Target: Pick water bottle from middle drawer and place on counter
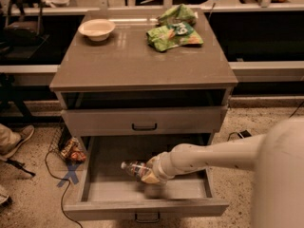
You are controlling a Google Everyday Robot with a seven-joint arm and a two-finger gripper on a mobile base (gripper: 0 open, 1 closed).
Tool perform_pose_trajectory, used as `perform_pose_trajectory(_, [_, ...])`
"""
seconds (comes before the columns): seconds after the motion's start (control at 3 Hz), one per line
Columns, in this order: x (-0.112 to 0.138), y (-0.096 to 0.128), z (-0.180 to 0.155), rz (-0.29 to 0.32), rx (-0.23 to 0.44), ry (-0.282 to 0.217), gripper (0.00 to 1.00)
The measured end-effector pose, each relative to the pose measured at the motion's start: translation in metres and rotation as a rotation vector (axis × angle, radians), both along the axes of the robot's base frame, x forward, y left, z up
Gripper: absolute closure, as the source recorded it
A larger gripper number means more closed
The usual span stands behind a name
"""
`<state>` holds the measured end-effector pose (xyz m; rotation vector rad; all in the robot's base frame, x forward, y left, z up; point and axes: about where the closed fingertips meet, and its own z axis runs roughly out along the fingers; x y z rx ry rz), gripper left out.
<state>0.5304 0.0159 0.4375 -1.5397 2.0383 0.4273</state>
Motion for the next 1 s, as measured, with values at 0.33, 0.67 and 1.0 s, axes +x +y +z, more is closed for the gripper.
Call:
perform_pose_trajectory(0.33, [-0.029, 0.0, 0.062, 0.108, 0.046, -0.103, 1.0])
perform_pose_trajectory(0.67, [-0.054, -0.004, 0.146, 0.232, 0.145, -0.179, 1.0])
perform_pose_trajectory(1.0, [-0.067, -0.023, 0.137, 0.249, 0.126, -0.17, 1.0])
